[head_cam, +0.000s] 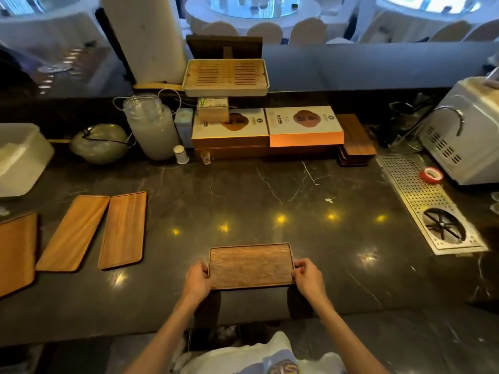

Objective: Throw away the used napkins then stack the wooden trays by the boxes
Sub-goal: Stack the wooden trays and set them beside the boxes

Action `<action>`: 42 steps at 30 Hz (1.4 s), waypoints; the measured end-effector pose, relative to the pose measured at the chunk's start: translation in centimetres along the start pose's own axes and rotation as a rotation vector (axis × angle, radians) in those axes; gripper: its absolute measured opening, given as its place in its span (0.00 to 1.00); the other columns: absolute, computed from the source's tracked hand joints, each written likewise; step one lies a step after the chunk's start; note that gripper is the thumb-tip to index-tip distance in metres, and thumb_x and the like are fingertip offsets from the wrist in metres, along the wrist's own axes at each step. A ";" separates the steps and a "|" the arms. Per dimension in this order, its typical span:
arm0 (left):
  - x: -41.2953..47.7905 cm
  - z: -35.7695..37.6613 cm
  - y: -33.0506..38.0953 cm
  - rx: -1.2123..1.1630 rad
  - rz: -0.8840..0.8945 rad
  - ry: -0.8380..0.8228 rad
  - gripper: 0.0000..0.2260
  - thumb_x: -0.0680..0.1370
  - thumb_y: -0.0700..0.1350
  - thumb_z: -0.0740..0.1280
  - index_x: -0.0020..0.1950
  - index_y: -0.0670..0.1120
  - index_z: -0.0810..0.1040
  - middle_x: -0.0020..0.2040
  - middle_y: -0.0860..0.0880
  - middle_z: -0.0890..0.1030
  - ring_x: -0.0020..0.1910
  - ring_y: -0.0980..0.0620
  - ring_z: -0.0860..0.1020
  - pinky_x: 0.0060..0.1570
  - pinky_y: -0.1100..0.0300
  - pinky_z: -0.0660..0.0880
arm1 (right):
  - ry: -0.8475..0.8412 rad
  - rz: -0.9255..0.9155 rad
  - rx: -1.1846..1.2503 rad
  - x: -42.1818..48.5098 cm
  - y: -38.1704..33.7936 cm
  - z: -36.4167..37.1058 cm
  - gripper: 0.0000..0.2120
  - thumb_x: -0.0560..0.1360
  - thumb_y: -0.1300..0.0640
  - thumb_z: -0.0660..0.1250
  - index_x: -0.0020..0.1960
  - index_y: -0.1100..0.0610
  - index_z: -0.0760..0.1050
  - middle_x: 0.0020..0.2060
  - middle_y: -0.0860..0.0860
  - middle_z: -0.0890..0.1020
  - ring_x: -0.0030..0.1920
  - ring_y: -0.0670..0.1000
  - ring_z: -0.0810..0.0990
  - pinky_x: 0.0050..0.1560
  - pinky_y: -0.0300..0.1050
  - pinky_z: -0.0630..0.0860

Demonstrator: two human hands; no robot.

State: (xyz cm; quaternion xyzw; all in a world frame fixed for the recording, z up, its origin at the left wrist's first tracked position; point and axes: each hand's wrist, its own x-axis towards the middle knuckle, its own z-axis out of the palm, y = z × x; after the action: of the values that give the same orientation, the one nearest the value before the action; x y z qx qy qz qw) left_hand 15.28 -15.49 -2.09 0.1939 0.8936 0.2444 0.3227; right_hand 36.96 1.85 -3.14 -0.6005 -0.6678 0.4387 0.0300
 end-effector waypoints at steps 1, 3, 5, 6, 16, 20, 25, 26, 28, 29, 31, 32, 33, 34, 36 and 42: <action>-0.1 0.1 -0.2 0.000 0.018 0.003 0.10 0.74 0.41 0.70 0.49 0.43 0.70 0.51 0.41 0.77 0.46 0.47 0.75 0.42 0.57 0.72 | 0.013 -0.051 -0.047 -0.1 0.2 0.1 0.10 0.77 0.60 0.65 0.58 0.56 0.74 0.52 0.54 0.81 0.50 0.51 0.80 0.51 0.50 0.79; -0.6 0.4 -0.5 0.041 0.093 0.042 0.13 0.75 0.41 0.68 0.58 0.45 0.70 0.57 0.43 0.73 0.55 0.47 0.73 0.52 0.55 0.72 | 0.084 -0.209 -0.228 -0.5 0.7 0.4 0.17 0.76 0.56 0.67 0.64 0.53 0.71 0.58 0.54 0.77 0.58 0.53 0.76 0.56 0.49 0.76; -1.1 0.9 -0.7 0.149 0.176 0.070 0.21 0.77 0.44 0.66 0.69 0.49 0.66 0.62 0.43 0.69 0.63 0.44 0.69 0.61 0.52 0.70 | 0.097 -0.332 -0.434 -1.0 1.3 0.8 0.25 0.77 0.51 0.66 0.72 0.48 0.64 0.67 0.55 0.71 0.67 0.58 0.68 0.63 0.54 0.71; -1.4 1.2 -0.8 0.234 0.192 0.051 0.24 0.78 0.47 0.65 0.73 0.52 0.62 0.66 0.43 0.66 0.67 0.42 0.66 0.64 0.49 0.68 | 0.047 -0.335 -0.506 -1.3 1.5 1.1 0.28 0.78 0.47 0.63 0.75 0.45 0.59 0.72 0.56 0.65 0.72 0.61 0.62 0.67 0.59 0.66; -2.4 3.8 -2.8 0.486 0.155 -0.071 0.33 0.80 0.57 0.60 0.78 0.62 0.43 0.80 0.44 0.45 0.78 0.39 0.41 0.70 0.29 0.48 | -0.164 -0.217 -0.617 -1.7 1.7 1.9 0.30 0.79 0.40 0.55 0.77 0.38 0.45 0.79 0.55 0.47 0.76 0.67 0.42 0.72 0.71 0.49; -2.3 3.8 -2.9 0.492 0.167 -0.078 0.33 0.80 0.58 0.60 0.77 0.62 0.42 0.80 0.43 0.45 0.78 0.38 0.42 0.70 0.29 0.49 | -0.170 -0.203 -0.588 -1.9 1.5 1.8 0.31 0.79 0.40 0.56 0.77 0.37 0.45 0.79 0.54 0.47 0.77 0.66 0.42 0.72 0.71 0.48; -2.6 2.6 -2.9 0.431 0.231 -0.071 0.37 0.80 0.56 0.61 0.77 0.60 0.37 0.79 0.45 0.49 0.78 0.39 0.47 0.71 0.31 0.55 | -0.214 -0.127 -0.454 -2.0 0.2 1.2 0.30 0.78 0.43 0.61 0.77 0.38 0.51 0.79 0.54 0.48 0.77 0.64 0.42 0.73 0.69 0.48; -2.6 1.8 -3.0 0.374 0.259 -0.067 0.39 0.79 0.55 0.63 0.77 0.59 0.36 0.79 0.45 0.52 0.78 0.41 0.50 0.71 0.34 0.59 | -0.201 -0.108 -0.417 -2.1 -0.4 1.0 0.30 0.78 0.44 0.62 0.76 0.40 0.54 0.79 0.54 0.49 0.77 0.63 0.43 0.73 0.68 0.50; -2.6 -0.5 -3.7 0.174 0.290 -0.061 0.41 0.78 0.52 0.65 0.78 0.57 0.36 0.76 0.47 0.60 0.76 0.45 0.57 0.70 0.43 0.66 | -0.125 -0.128 -0.399 -2.5 -1.8 1.2 0.28 0.78 0.46 0.63 0.76 0.43 0.59 0.78 0.55 0.54 0.77 0.63 0.49 0.74 0.65 0.54; -2.3 -2.1 -4.3 0.066 0.272 -0.060 0.39 0.78 0.52 0.65 0.79 0.56 0.39 0.76 0.48 0.62 0.75 0.46 0.60 0.69 0.45 0.68 | -0.065 -0.179 -0.406 -2.7 -2.9 1.7 0.26 0.78 0.48 0.64 0.74 0.46 0.63 0.76 0.55 0.59 0.76 0.62 0.54 0.74 0.63 0.58; -1.2 -5.7 -6.0 -0.074 0.172 -0.045 0.33 0.80 0.53 0.63 0.79 0.54 0.49 0.75 0.49 0.65 0.73 0.48 0.65 0.67 0.48 0.69 | 0.025 -0.297 -0.339 -3.3 -5.9 3.6 0.19 0.77 0.50 0.65 0.67 0.49 0.71 0.69 0.53 0.71 0.69 0.56 0.69 0.68 0.57 0.69; -0.3 -7.5 -7.0 -0.119 0.111 -0.033 0.29 0.80 0.53 0.62 0.78 0.52 0.55 0.74 0.48 0.68 0.71 0.48 0.68 0.67 0.49 0.69 | 0.019 -0.314 -0.284 -3.6 -7.7 5.0 0.16 0.77 0.51 0.65 0.64 0.48 0.73 0.64 0.50 0.75 0.64 0.52 0.73 0.63 0.52 0.73; 0.6 -9.3 -8.0 -0.155 0.060 -0.012 0.26 0.81 0.52 0.62 0.77 0.49 0.61 0.72 0.47 0.71 0.70 0.47 0.70 0.66 0.51 0.70 | -0.016 -0.304 -0.235 -3.8 -9.6 6.5 0.14 0.77 0.51 0.65 0.63 0.46 0.74 0.60 0.48 0.78 0.60 0.49 0.76 0.58 0.47 0.75; 1.7 -11.1 -9.1 -0.187 0.018 0.022 0.23 0.81 0.51 0.62 0.74 0.46 0.65 0.70 0.46 0.74 0.68 0.47 0.72 0.65 0.53 0.70 | -0.073 -0.285 -0.191 -4.0 -11.6 8.3 0.14 0.77 0.51 0.65 0.62 0.44 0.74 0.58 0.47 0.79 0.57 0.46 0.76 0.53 0.43 0.75; 3.7 -14.3 -11.2 -0.252 -0.053 0.113 0.19 0.81 0.49 0.62 0.71 0.44 0.70 0.66 0.43 0.77 0.65 0.44 0.74 0.62 0.53 0.72 | -0.171 -0.303 -0.137 -4.3 -15.4 12.2 0.14 0.78 0.49 0.64 0.62 0.40 0.72 0.54 0.44 0.79 0.51 0.42 0.77 0.47 0.38 0.74; 9.2 -20.7 -16.6 -0.279 -0.154 0.226 0.15 0.79 0.44 0.63 0.63 0.39 0.74 0.60 0.39 0.78 0.61 0.40 0.76 0.59 0.51 0.73 | -0.253 -0.348 -0.129 -3.9 -25.6 25.4 0.16 0.77 0.53 0.66 0.64 0.52 0.76 0.47 0.48 0.81 0.47 0.46 0.78 0.49 0.39 0.72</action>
State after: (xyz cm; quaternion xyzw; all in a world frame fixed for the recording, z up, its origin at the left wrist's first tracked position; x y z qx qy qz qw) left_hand -8.38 -30.64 -1.94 0.0496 0.8938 0.3606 0.2618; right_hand 3.84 -12.61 -0.90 -0.4172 -0.7863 0.4553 -0.0171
